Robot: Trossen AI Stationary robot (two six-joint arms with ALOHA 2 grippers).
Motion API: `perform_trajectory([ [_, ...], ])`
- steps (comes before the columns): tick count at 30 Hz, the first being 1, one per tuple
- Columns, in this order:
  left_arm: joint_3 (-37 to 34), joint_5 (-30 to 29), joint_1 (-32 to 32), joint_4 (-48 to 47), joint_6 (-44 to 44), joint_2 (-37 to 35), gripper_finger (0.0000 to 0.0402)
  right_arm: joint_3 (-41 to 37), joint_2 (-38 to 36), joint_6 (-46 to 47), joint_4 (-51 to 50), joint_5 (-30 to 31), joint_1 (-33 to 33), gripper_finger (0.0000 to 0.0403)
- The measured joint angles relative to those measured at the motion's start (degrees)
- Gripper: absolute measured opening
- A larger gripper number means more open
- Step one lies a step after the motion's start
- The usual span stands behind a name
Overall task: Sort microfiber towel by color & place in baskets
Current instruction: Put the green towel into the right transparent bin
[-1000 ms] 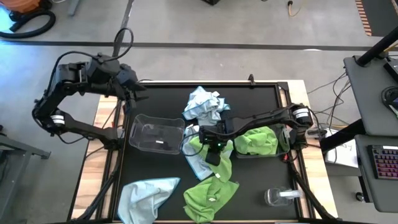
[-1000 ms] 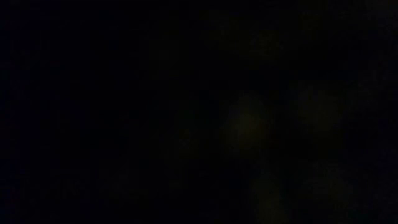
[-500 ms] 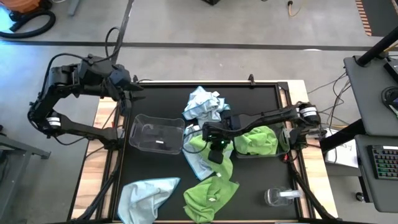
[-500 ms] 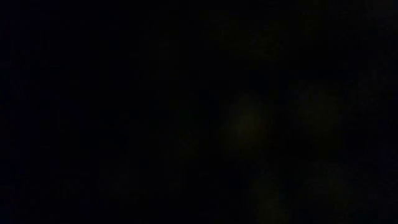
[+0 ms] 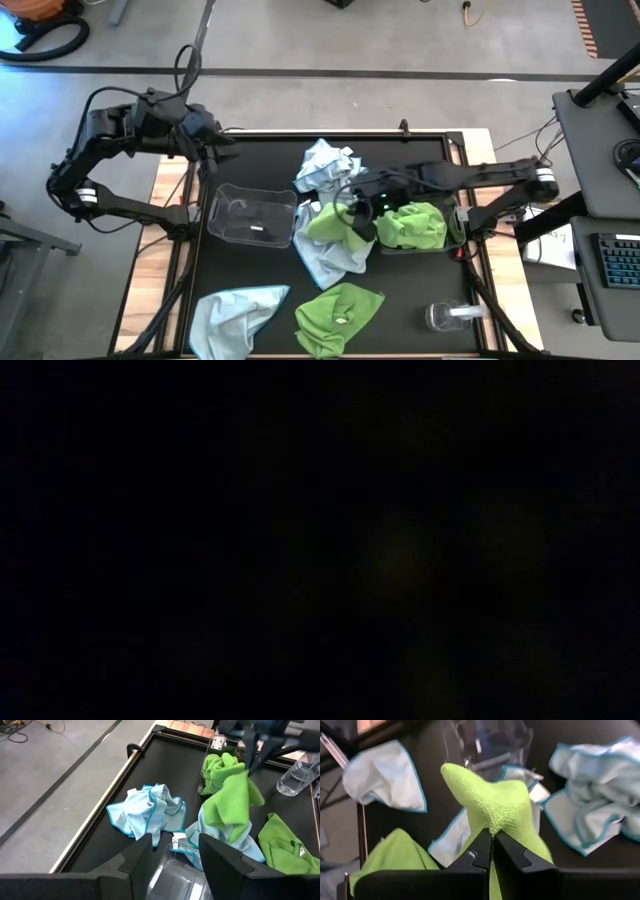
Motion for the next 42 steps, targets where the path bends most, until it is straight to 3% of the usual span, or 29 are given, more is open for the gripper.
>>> perform_trajectory([
  [8, -1.6, -0.36, 0.0, 0.83, -0.21, 0.32, 0.0146, 0.0, -5.67, 0.13, -0.11, 1.6, 0.02, 0.0009],
  [18, -1.62, -6.11, 0.0, 1.31, -1.01, 0.37, 0.0146, 2.92, -11.42, -0.97, -0.42, 1.62, 0.04, 0.0009],
  [42, -1.64, -7.56, 0.0, 4.84, -1.35, 0.4, 0.0146, 14.92, -22.28, 4.13, -43.42, 4.53, 0.03, 0.0008],
])
